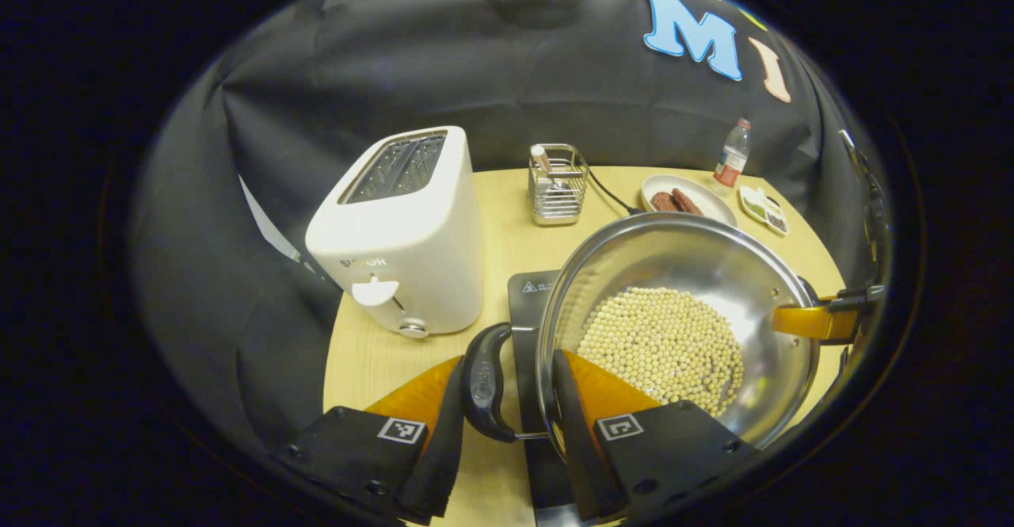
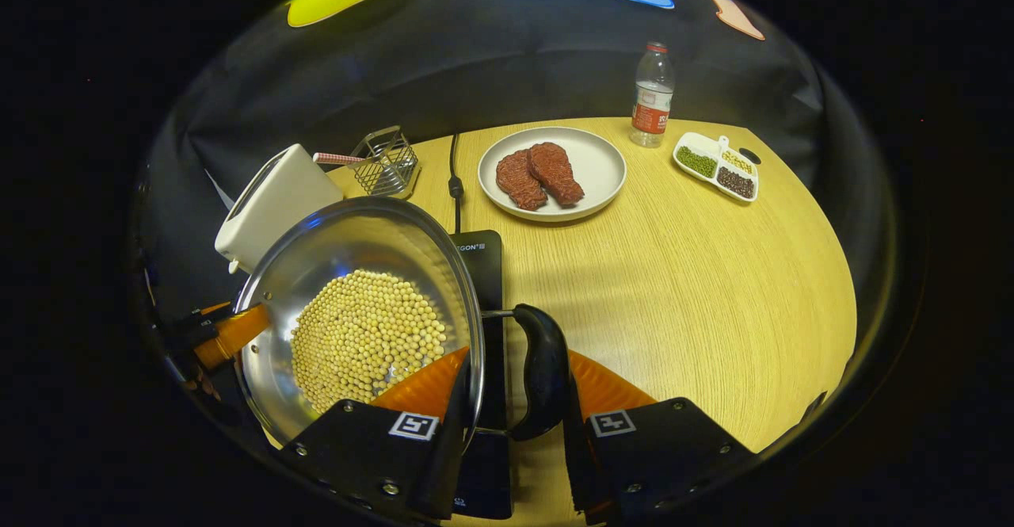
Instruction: First push the handle of the pot to place it horizontally, then grasp the pot with both hands and set it on the induction cooktop.
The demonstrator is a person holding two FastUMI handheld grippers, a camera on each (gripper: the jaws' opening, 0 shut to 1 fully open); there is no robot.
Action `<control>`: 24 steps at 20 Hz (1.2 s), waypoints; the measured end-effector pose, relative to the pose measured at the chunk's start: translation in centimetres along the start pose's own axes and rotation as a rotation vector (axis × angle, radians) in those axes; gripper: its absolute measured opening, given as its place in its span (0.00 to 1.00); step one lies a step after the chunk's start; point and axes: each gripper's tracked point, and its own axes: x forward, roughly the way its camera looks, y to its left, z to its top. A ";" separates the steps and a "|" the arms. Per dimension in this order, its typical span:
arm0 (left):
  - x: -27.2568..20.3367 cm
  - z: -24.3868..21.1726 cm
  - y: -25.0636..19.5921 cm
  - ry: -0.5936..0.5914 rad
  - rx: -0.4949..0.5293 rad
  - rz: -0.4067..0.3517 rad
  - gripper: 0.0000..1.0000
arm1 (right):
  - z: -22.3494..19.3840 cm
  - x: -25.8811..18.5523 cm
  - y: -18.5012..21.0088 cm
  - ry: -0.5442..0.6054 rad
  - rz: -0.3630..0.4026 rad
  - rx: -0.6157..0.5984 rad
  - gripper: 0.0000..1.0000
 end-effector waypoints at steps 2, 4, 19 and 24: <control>-0.2 -0.1 0.0 -0.001 -0.021 0.001 0.61 | 0.2 0.2 0.1 -0.014 -0.004 -0.008 0.55; -0.3 -0.1 0.2 -0.010 -0.012 -0.002 0.61 | 0.1 0.0 0.0 -0.015 0.000 0.000 0.55; -10.9 8.5 -4.1 -0.344 -0.154 0.025 0.89 | 6.1 -9.0 -1.6 -0.337 0.073 -0.146 0.92; -18.1 13.1 -11.8 -0.537 -0.183 0.011 0.97 | 10.0 -16.5 -5.8 -0.540 0.062 -0.121 0.97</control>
